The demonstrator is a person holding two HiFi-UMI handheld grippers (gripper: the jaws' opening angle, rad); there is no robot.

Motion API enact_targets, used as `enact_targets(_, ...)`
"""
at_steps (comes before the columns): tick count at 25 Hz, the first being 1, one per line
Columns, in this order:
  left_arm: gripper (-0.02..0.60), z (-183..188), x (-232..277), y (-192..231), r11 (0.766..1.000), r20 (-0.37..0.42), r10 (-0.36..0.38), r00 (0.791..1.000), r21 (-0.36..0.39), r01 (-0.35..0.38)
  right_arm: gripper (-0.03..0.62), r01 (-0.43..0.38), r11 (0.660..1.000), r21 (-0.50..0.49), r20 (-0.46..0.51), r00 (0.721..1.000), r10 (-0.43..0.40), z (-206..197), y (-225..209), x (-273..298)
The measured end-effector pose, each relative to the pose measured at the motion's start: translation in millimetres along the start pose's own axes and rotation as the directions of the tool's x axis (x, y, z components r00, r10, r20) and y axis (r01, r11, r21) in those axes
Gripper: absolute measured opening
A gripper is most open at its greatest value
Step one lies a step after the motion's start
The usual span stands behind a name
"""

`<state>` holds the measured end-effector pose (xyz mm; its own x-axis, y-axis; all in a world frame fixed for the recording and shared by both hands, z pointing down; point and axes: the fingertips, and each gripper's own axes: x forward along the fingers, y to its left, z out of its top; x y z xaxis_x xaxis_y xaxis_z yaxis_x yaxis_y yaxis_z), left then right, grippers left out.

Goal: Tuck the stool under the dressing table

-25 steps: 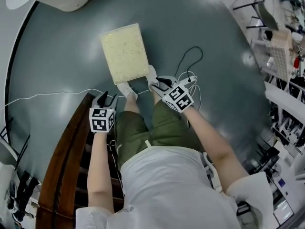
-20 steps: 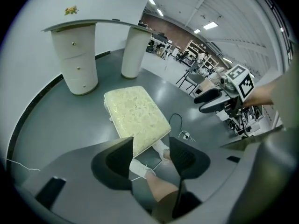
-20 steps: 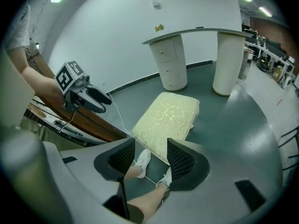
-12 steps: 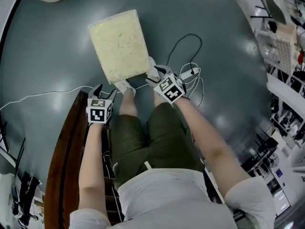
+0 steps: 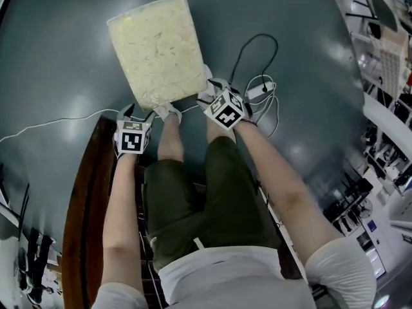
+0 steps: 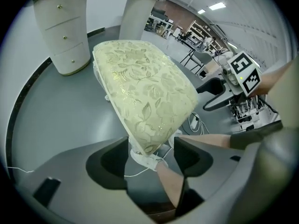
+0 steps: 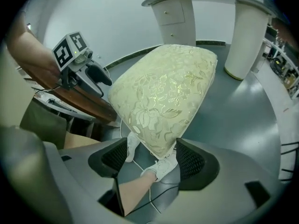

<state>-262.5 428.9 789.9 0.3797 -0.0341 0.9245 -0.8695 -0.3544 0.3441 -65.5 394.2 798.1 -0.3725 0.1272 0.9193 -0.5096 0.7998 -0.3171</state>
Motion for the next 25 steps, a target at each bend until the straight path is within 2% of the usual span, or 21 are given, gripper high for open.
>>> enact_targets(3,0.304,-3,18,3,1.000,-0.037,0.006,0.999,-0.002,-0.006,0.333,0.001,1.000,0.006,-0.015,1.000,-0.001,-6,-2,17)
enact_targets(7,0.308,-2,31,3,0.999,-0.064,-0.003,0.998,0.039,0.006,0.339,0.035,0.999,0.023,-0.019,0.999,-0.035,-6,-11,29)
enact_targets(10,0.308,-2,29,2,0.998,-0.040,0.006,0.999,0.060,-0.003,0.354,0.043,0.999,0.014,-0.025,0.999,-0.042,-5,-16,32)
enact_targets(13,0.293,4,24,1,0.993,-0.002,0.037,0.999,0.112,-0.036,0.359,0.025,1.000,0.007,-0.015,1.000,-0.025,-4,-15,31)
enact_targets(17,0.288,18,22,9,0.992,0.013,0.068,0.998,0.102,-0.069,0.345,0.027,0.998,0.051,0.049,0.998,-0.029,6,-24,28)
enact_targets(25,0.288,60,23,28,0.987,0.012,0.083,0.996,0.140,-0.084,0.341,0.022,0.997,0.073,0.073,0.997,-0.028,32,-55,23)
